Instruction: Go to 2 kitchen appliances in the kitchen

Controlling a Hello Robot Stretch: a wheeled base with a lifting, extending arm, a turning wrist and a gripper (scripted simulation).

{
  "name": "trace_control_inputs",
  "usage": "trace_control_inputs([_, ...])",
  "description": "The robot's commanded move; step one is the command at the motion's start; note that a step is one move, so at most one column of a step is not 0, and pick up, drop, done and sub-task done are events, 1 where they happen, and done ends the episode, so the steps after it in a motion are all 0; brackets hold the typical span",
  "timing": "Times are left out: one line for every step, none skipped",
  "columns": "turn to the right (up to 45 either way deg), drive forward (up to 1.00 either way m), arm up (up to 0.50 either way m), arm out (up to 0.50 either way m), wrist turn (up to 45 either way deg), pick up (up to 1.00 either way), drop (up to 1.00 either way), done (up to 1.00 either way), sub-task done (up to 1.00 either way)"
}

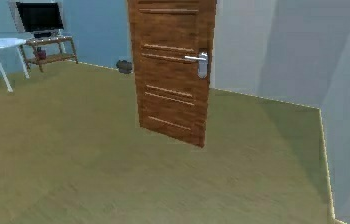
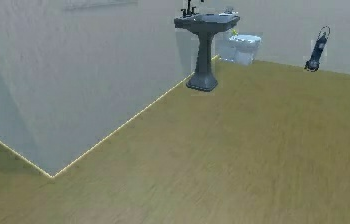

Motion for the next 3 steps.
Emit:
trace_control_inputs([0.0, 0.15, 0.0, 0.0, 0.0, 0.0, 0.0, 0.0, 0.0])
trace_control_inputs([-3.0, 0.0, 0.0, 0.0, 0.0, 0.0, 0.0, 0.0, 0.0])
trace_control_inputs([0.0, 0.6, 0.0, 0.0, 0.0, 0.0, 0.0, 0.0, 0.0])
